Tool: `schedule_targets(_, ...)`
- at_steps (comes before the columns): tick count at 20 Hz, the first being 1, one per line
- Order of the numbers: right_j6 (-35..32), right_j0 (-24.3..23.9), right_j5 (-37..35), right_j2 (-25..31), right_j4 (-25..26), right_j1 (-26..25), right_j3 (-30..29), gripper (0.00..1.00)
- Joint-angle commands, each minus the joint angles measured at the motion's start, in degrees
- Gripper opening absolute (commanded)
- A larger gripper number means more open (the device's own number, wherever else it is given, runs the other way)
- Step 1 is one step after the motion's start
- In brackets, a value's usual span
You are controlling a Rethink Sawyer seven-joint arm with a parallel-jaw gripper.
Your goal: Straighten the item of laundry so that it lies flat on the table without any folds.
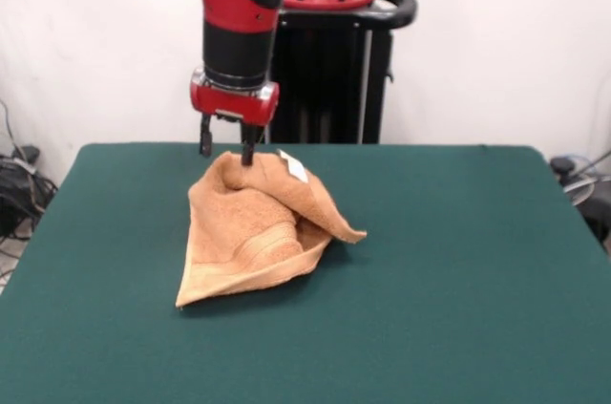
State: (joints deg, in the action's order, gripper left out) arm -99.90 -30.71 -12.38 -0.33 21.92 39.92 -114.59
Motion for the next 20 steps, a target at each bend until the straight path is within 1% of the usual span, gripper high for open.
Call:
schedule_targets(1,-4.7,-1.3,-3.1,10.6,-4.5,1.7,0.6,1.0)
schedule_targets(3,-6.9,-0.9,3.0,10.2,-3.6,0.2,2.7,1.0)
schedule_targets(7,-9.4,2.2,7.7,6.5,-3.6,-5.2,8.3,1.0)
schedule_targets(10,-11.5,4.3,12.2,3.6,-4.2,-8.5,10.2,1.0)
schedule_targets(12,-11.5,5.2,13.4,2.3,-4.4,-10.4,11.5,1.0)
schedule_targets(16,-10.6,9.0,16.2,-2.5,-4.6,-14.2,13.9,1.0)
schedule_targets(18,-9.2,9.2,15.5,-3.0,-4.3,-15.1,14.7,1.0)
schedule_targets(20,-7.9,8.0,15.4,-1.8,-3.4,-15.2,14.3,1.0)
